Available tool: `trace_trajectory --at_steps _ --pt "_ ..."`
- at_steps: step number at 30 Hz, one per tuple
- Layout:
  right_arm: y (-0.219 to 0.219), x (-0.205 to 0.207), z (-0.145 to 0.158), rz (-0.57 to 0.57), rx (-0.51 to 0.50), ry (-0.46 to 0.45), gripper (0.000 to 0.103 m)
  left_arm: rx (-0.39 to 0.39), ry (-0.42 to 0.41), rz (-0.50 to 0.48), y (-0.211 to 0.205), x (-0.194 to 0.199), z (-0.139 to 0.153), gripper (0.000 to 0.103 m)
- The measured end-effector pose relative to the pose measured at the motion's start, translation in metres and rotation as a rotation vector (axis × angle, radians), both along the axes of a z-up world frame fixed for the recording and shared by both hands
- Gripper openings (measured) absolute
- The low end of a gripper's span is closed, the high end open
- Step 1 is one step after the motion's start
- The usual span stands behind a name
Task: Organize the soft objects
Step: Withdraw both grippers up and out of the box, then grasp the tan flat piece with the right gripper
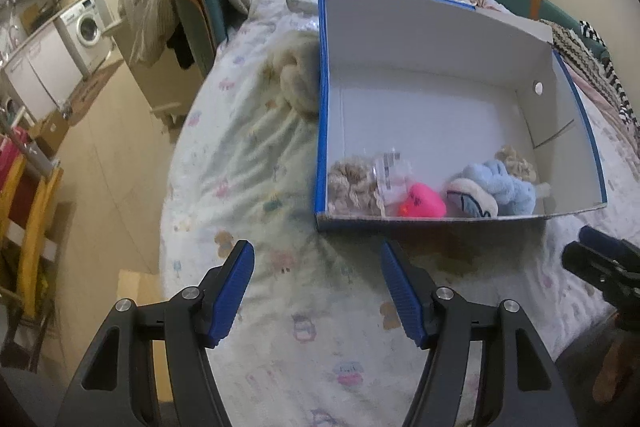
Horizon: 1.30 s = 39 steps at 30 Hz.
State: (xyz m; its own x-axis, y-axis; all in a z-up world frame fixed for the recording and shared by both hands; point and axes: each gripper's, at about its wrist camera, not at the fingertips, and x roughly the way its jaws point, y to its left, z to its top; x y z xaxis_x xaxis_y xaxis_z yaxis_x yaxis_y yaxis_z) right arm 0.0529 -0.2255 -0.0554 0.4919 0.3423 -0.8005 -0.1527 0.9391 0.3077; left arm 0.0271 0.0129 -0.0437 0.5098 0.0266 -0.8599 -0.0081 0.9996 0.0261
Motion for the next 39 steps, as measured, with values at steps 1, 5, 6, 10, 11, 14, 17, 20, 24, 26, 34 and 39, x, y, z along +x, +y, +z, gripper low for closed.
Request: trace_trajectory --at_steps 1,5,6,10,11,14,17,20,24,26,34,39 --pt "0.001 0.002 -0.003 0.003 0.009 0.018 0.099 -0.001 0.008 0.003 0.0 0.0 -0.002 0.063" --pt "0.001 0.008 -0.021 0.008 0.074 0.107 0.099 -0.01 0.028 0.016 0.0 0.002 -0.006 0.063" --pt "0.0 0.008 -0.025 0.001 0.084 0.127 0.099 -0.015 0.033 0.023 0.001 0.003 -0.007 0.063" --pt "-0.007 0.014 -0.039 -0.032 0.125 0.182 0.092 -0.041 0.067 0.063 0.01 0.008 -0.013 0.063" --pt "-0.008 0.016 -0.042 -0.037 0.134 0.193 0.089 -0.051 0.077 0.073 0.012 0.01 -0.014 0.063" --pt "-0.003 0.021 -0.05 -0.041 0.143 0.229 0.085 -0.098 0.102 0.096 0.018 0.012 -0.017 0.063" --pt "0.011 0.03 -0.059 -0.029 0.094 0.247 0.085 -0.105 0.11 0.102 0.018 0.013 -0.017 0.063" --pt "0.034 0.042 -0.071 0.017 0.031 0.26 0.081 -0.106 0.114 0.096 0.017 0.014 -0.018 0.063" --pt "0.06 0.052 -0.088 0.076 -0.064 0.251 0.071 -0.106 0.12 0.097 0.018 0.015 -0.021 0.063" --pt "0.067 0.056 -0.097 0.085 -0.092 0.244 0.057 -0.107 0.124 0.102 0.02 0.015 -0.022 0.063" --pt "0.086 0.052 -0.098 0.167 -0.138 0.178 0.005 -0.113 0.138 0.113 0.021 0.019 -0.029 0.063" --pt "0.072 0.04 -0.084 0.138 -0.075 0.164 0.005 -0.122 0.174 0.085 0.007 0.027 -0.042 0.063"
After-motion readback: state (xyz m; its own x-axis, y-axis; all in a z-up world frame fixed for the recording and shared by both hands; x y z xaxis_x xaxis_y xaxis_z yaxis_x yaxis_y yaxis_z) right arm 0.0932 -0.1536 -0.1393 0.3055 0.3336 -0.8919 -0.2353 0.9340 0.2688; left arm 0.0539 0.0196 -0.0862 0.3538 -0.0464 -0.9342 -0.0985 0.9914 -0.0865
